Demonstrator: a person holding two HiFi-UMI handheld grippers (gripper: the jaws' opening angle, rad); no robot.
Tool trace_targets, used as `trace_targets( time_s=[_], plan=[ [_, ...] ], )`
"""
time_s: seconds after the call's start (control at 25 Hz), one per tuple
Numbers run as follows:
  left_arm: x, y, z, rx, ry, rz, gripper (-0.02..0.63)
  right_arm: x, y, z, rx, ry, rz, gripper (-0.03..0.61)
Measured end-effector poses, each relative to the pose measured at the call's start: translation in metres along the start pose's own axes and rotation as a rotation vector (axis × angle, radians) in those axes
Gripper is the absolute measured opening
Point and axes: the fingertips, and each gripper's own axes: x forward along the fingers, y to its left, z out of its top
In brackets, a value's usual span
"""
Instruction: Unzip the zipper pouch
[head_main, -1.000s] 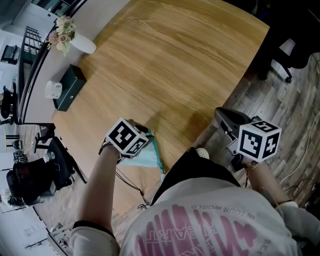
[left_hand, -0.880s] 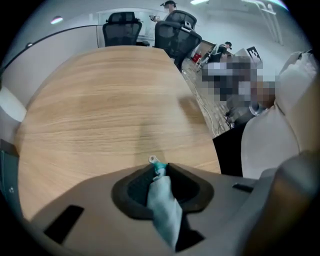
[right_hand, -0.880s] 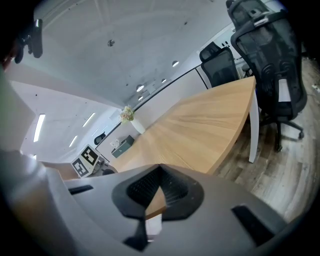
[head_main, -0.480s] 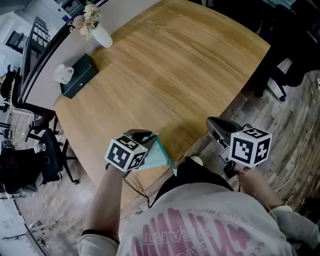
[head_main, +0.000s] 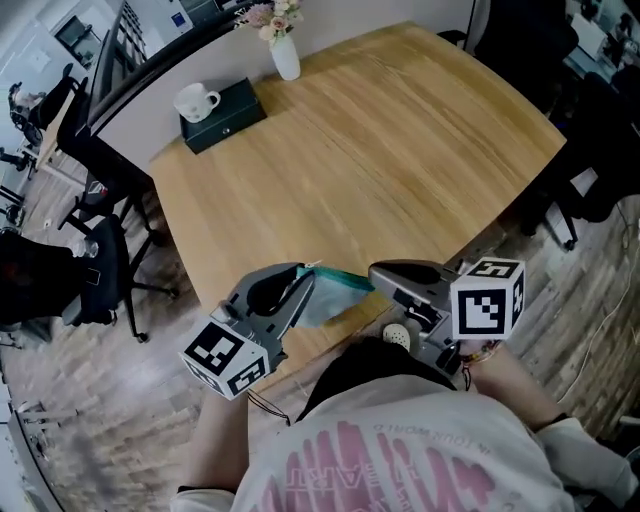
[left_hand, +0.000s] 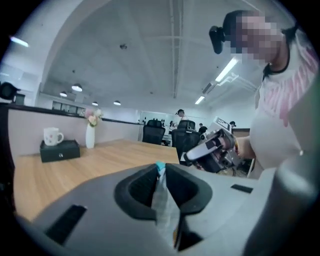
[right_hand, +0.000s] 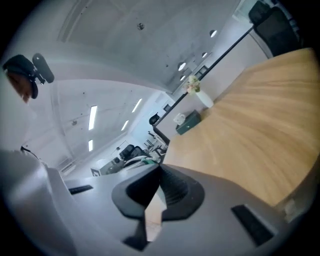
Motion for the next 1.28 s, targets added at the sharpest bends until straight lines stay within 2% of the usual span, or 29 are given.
trace_targets(
  time_s=[0.12, 0.28, 0.36, 0.48, 0.68, 0.8, 0.88, 1.12, 1.28],
  plan=[
    [-0.027, -0.006, 0.018, 0.120, -0.038, 0.069, 0.055, 0.020, 0.048, 0.010, -0.073, 0.027, 0.099, 0.055],
    [-0.049, -0.021, 0.041, 0.280, -0.062, 0.088, 0.055, 0.044, 0.085, 0.014, -0.087, 0.091, 0.152, 0.171],
    [-0.059, -0.024, 0.046, 0.357, -0.049, 0.106, 0.055, 0.054, 0.095, 0.012, -0.088, 0.110, 0.147, 0.174],
    [-0.074, -0.022, 0.048, 0.421, -0.023, 0.144, 0.055, 0.065, 0.111, 0.009, -0.115, 0.124, 0.143, 0.146],
    [-0.086, -0.026, 0.047, 0.454, -0.005, 0.161, 0.055, 0.076, 0.130, 0.009, -0.182, 0.155, 0.135, 0.102],
    [-0.089, -0.025, 0.047, 0.457, -0.009, 0.164, 0.055, 0.083, 0.137, 0.010, -0.168, 0.162, 0.134, 0.085],
    [-0.091, -0.023, 0.047, 0.454, -0.016, 0.174, 0.055, 0.088, 0.141, 0.012, -0.148, 0.154, 0.136, 0.044],
    [-0.094, -0.019, 0.047, 0.412, -0.040, 0.185, 0.055, 0.092, 0.143, 0.013, -0.198, 0.136, 0.105, 0.016],
    [-0.096, -0.019, 0.046, 0.433, -0.034, 0.189, 0.054, 0.094, 0.145, 0.012, -0.237, 0.126, 0.080, 0.002]
  ],
)
